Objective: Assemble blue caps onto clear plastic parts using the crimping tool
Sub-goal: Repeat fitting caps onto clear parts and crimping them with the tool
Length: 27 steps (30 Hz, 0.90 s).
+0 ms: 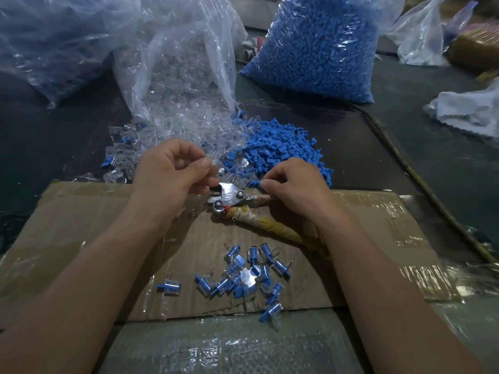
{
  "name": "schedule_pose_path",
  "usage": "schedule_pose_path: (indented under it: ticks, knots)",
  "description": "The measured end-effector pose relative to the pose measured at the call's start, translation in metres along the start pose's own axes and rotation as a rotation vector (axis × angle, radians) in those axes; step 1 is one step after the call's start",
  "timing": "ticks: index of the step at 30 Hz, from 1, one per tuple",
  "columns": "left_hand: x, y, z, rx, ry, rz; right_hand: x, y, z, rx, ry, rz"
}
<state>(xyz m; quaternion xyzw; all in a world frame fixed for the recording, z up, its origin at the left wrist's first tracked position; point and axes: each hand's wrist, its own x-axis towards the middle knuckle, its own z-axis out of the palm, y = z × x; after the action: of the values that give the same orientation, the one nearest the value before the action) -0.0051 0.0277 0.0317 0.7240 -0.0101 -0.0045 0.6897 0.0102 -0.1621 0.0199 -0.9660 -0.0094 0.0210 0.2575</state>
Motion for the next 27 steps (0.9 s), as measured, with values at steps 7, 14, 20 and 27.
schedule_pose_path:
  ticks: [7,14,20,27]
  knots:
    - [-0.001,0.001,-0.001,-0.022,-0.001,-0.014,-0.015,-0.013,-0.010,0.313,0.191,-0.094]
    - [-0.006,0.004,0.009,0.016,-0.048,0.016,-0.030,-0.039,0.003,0.470,0.264,-0.248]
    - [-0.007,0.003,0.010,0.043,-0.042,0.047,-0.034,-0.043,0.008,0.469,0.351,-0.328]
    - [-0.009,0.004,0.011,0.086,-0.086,0.082,-0.034,-0.043,0.011,0.329,0.464,-0.403]
